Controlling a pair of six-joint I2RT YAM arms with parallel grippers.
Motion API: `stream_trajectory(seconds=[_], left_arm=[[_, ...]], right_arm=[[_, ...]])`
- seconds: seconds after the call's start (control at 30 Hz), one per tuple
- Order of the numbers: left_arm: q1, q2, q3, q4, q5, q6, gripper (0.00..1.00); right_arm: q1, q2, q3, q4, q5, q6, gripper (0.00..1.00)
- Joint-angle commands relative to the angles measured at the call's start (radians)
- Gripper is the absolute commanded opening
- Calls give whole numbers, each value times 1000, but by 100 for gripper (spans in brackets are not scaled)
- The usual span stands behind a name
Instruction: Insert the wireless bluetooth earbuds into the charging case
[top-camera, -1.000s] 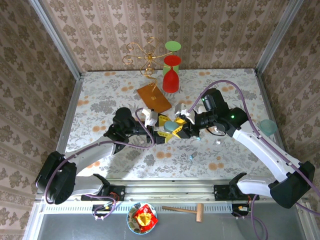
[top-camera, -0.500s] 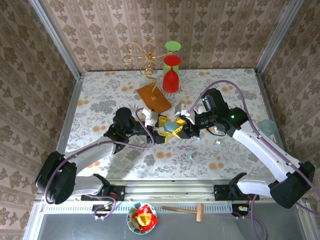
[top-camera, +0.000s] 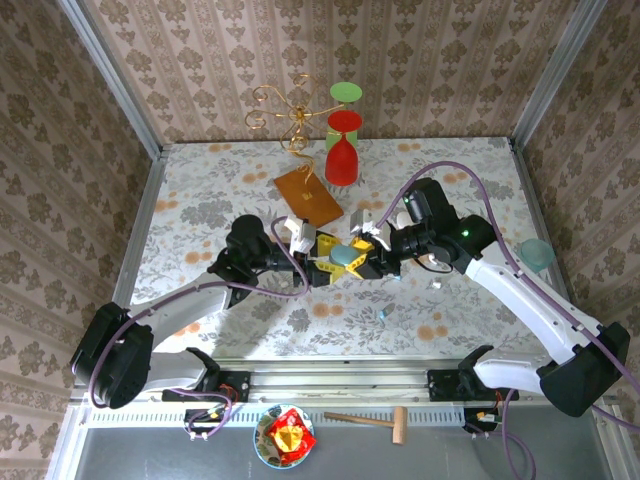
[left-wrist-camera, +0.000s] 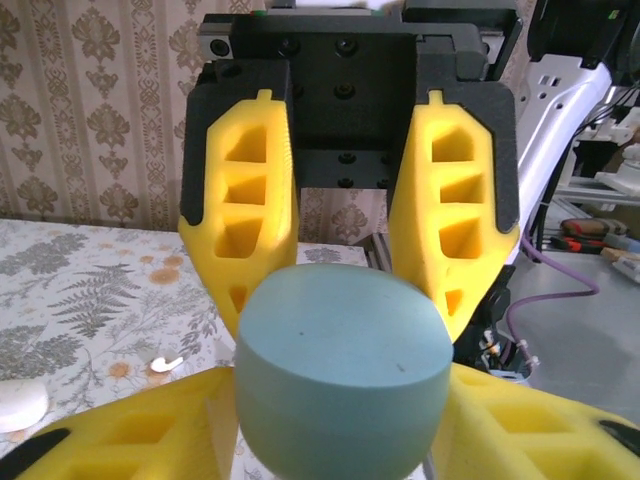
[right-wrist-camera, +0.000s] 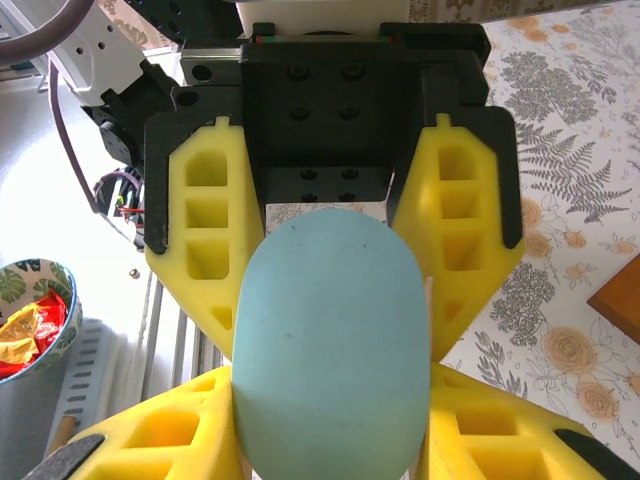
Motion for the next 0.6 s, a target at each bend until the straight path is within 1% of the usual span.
stream_trajectory(seconds=[0.0,0.1,0.13,0.2,0.23,0.37,0.43,0.53,0.57], left_arm=[[-1,-6,22,26,28,2,44],[0,-3,20,43,36,-6,35],[-1,-3,19,51,39,-8,32],[-1,-3,17,63,43,-12,28],[1,-3,14,69,42,-12,27],[10,3,1,104,41,-29,26],[15,6,-6,122,41,-42,26],[20,6,-11,133,42,-46,26],[21,6,-12,133,42,-44,26]], right_arm=[[-1,-7,4,-9,-31,-3,20],[-1,-7,0,3,-27,-2,23],[-1,-7,-2,6,-23,-2,26],[-1,-7,-5,10,-15,-2,36],[-1,-10,-7,14,-13,-1,40],[-2,-18,-16,26,4,2,43],[-4,-23,-21,35,9,7,52],[-8,-31,-30,59,11,22,59],[-8,-32,-31,63,11,28,59]])
